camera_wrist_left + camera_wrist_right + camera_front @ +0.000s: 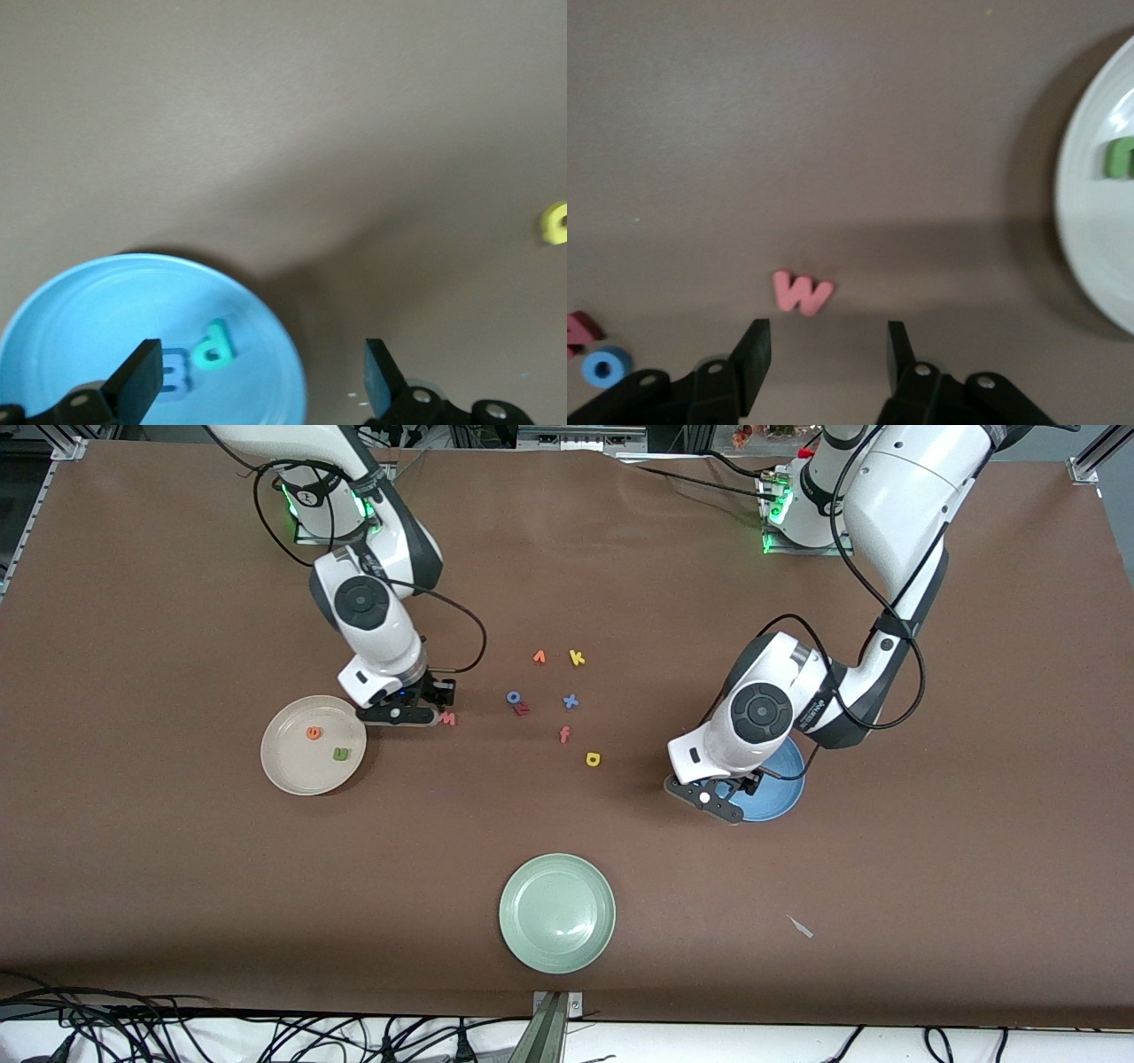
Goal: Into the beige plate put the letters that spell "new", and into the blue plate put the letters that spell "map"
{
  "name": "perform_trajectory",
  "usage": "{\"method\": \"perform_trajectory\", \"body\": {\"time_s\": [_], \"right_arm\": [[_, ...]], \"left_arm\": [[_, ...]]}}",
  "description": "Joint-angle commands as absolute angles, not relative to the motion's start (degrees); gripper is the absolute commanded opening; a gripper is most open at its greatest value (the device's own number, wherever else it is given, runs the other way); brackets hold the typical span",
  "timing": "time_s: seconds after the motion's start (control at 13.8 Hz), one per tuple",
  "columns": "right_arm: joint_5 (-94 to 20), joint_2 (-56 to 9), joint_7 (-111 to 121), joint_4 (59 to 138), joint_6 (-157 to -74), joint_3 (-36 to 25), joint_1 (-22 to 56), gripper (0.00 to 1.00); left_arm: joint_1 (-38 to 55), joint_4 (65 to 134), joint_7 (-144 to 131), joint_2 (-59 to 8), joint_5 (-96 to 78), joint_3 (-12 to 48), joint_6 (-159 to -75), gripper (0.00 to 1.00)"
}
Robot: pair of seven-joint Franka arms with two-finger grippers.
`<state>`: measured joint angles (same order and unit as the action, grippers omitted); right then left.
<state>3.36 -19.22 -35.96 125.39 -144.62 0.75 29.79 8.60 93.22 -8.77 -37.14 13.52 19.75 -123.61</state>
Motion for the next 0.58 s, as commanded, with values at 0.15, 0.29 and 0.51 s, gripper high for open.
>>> {"method": "perform_trajectory", "body": {"time_s": [0.15,0.29,0.51], "right_arm": [[3.52,-24.08,-38.50,123.84,-149.50,0.35,30.67,0.61],[3.43,-24.87,-38.50,124.10,-150.99,0.35,30.67,0.61],[3.43,-26.28,-39.98,124.10,-152.84,0.35,30.76,0.61]], "left_arm": [[10.20,90.97,-18.45,-37.53,12.31,20.65,-123.13,1.00],[10.63,90.88,-19.07,-37.79,9.85,20.65,-123.57,1.00],[13.43,90.79,-22.84,-39.46,8.62,20.57,-124.01,1.00]]}}
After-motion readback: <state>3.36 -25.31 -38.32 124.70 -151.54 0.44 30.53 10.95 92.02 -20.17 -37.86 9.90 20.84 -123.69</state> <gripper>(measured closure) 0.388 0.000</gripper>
